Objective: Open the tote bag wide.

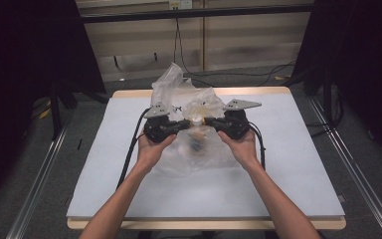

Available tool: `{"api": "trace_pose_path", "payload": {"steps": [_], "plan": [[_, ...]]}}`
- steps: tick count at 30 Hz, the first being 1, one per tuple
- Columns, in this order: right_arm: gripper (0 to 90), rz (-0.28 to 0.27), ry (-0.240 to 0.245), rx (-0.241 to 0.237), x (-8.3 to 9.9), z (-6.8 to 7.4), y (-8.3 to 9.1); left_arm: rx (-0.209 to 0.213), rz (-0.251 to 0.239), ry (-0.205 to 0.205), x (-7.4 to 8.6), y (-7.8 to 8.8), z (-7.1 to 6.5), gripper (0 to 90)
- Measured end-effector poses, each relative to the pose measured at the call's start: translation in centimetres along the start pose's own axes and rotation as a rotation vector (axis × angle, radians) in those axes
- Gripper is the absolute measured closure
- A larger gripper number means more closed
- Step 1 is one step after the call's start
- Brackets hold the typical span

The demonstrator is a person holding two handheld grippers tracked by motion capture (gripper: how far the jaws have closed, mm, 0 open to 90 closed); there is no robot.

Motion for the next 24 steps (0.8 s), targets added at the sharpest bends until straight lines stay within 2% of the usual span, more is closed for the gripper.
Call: {"api": "trace_pose_path", "payload": {"steps": [2,3,6,7,11,13,17,19,20,23,24], "plan": [[90.0,0.013,0.002,0.003,0.3,-0.1,0.1,-0.003,0.015,-0.005,0.4,0.1,0.1,90.0],[90.0,0.035,0.005,0.002,1.0,-0.2,0.1,-0.003,0.033,-0.015,0.7,0.1,0.1,90.0],[90.0,0.047,0.012,-0.001,1.7,-0.2,0.1,-0.007,0.049,-0.003,1.6,0.1,0.3,90.0],[90.0,0.056,-0.004,-0.009,2.2,-0.5,0.1,-0.014,0.06,0.003,1.9,0.1,0.4,90.0],[90.0,0.096,-0.01,-0.012,3.5,-0.5,-0.3,-0.006,0.102,-0.001,3.2,-0.4,0.6,90.0],[90.0,0.095,-0.031,-0.023,4.0,-0.6,-0.4,0.003,0.1,0.005,3.7,-0.6,0.6,90.0],[90.0,0.103,-0.043,-0.029,4.9,-0.6,-0.8,0.01,0.133,0.0,4.6,-1.0,0.6,90.0],[90.0,0.133,-0.031,-0.043,5.9,-0.6,-1.2,0.017,0.145,0.005,5.5,-1.2,0.5,90.0],[90.0,0.142,-0.027,-0.046,6.2,-0.7,-1.1,0.01,0.155,-0.009,5.8,-1.1,0.6,90.0],[90.0,0.151,-0.025,-0.059,6.7,-0.8,-0.9,0.013,0.167,0.004,6.5,-1.0,0.8,90.0],[90.0,0.181,-0.025,-0.049,7.1,-1.0,-0.7,0.001,0.185,0.001,6.7,-0.9,0.9,90.0]]}}
Point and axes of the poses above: each handheld gripper's, and its own axes: y roughly backward along the jaws, x roughly out of its underside, z roughly to its left, the point moved 2 cm from there along -y, roughly forward along the jaws, and after that the axes turned 7 degrees about -z, right-handed, at the moved point
